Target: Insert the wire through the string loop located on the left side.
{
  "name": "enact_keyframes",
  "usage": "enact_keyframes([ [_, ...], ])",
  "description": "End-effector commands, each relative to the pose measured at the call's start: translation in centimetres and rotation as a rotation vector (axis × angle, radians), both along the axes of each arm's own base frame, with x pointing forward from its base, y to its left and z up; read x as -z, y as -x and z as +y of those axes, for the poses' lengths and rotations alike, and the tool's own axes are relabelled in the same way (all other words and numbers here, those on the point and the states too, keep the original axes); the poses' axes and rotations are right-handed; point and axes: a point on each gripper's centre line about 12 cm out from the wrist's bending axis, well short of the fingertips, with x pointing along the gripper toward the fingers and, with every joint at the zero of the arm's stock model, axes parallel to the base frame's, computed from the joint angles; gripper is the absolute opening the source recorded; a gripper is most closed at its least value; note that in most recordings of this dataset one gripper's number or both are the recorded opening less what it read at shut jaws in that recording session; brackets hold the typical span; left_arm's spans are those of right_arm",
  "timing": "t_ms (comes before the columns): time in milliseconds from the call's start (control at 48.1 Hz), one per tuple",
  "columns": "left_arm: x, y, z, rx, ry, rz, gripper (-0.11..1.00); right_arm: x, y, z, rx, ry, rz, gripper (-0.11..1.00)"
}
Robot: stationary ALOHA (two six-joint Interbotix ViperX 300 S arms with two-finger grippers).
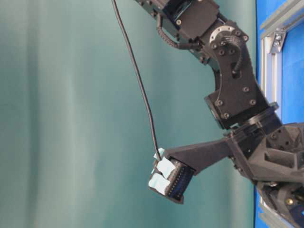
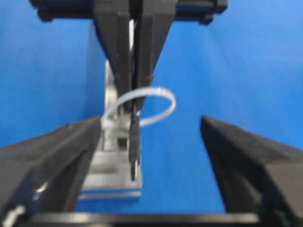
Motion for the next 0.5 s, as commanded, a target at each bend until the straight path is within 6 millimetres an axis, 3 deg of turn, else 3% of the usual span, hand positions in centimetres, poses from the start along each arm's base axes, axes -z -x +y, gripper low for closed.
enact_keyframes([
  [0, -0.8, -0.6, -0.1, 0.001, 0.003, -0.029, 0.88, -1.8, -0.5, 0.0, -0.001, -0.001, -0.043, -0.04],
  [312, -0.7, -0.8, 0.1, -0.009, 0.002, -0.015, 0.9, -1.7, -0.5, 0.0, -0.001, -0.001, -0.041, -0.04],
  [478, 0.9, -1.5, -0.1, -0.009, -0.008, 0.059, 0.9, -1.7, -0.5, 0.1, -0.002, -0.001, -0.041, -0.04],
])
